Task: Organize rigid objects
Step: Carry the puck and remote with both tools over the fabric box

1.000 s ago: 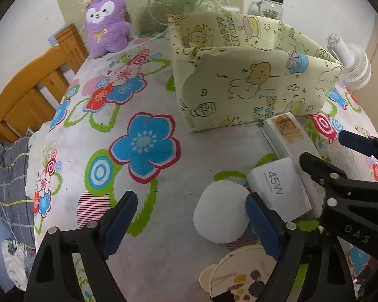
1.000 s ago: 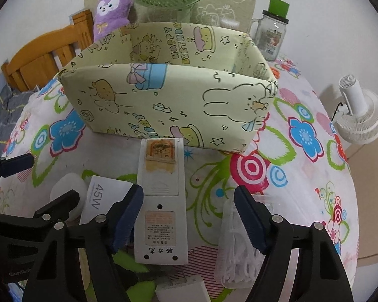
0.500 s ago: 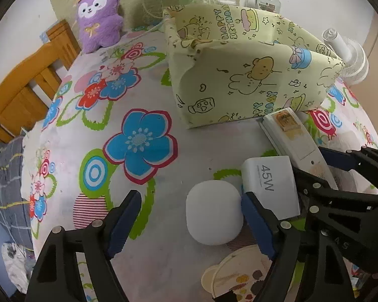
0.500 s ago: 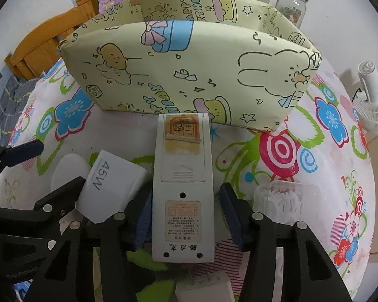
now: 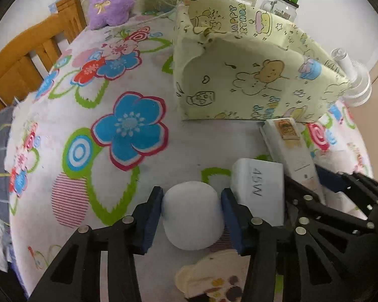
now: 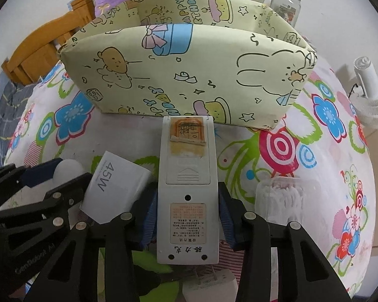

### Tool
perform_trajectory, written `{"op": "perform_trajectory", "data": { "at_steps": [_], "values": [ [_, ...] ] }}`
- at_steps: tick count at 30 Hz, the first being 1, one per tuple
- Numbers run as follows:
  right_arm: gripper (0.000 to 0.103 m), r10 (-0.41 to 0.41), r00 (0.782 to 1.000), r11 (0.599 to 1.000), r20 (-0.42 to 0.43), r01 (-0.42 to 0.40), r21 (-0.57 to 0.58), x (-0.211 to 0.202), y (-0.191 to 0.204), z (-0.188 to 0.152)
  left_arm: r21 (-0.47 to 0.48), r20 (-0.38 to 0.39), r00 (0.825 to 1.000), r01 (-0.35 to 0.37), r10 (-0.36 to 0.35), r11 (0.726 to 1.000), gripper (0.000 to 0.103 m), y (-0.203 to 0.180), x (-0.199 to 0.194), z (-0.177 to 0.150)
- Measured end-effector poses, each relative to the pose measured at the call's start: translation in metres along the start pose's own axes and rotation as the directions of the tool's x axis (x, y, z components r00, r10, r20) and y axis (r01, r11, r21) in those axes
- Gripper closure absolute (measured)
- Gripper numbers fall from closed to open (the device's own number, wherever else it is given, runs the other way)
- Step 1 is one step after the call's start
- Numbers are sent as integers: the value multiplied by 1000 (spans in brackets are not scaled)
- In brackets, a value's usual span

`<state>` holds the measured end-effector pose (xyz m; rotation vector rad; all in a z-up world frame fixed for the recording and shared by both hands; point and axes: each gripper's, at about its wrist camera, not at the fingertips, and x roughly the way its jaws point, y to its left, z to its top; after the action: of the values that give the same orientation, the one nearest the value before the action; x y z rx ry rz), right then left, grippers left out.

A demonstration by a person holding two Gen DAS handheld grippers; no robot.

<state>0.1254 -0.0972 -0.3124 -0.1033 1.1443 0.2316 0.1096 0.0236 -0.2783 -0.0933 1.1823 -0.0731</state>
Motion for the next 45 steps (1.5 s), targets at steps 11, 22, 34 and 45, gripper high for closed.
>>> {"op": "perform_trajectory", "data": {
  "at_steps": [11, 22, 34, 45],
  "values": [
    [56, 13, 1000, 1000, 28, -14, 18, -27, -3, -6, 7, 40, 999, -10, 9, 1000, 54, -8, -24, 4],
    [56, -3, 996, 999, 84, 0, 44, -65, -14, -3, 52, 82, 996, -25, 20, 998, 54, -26, -54, 3],
    [56, -22, 990, 996, 141, 10, 84, -113, -28, -2, 62, 149, 989, -33, 23, 998, 54, -47, -91, 6],
    [56, -55, 982, 996, 181, 42, 79, -151, -37, 5, 74, 196, 980, -41, 26, 996, 55, -66, -127, 9]
  ]
}}
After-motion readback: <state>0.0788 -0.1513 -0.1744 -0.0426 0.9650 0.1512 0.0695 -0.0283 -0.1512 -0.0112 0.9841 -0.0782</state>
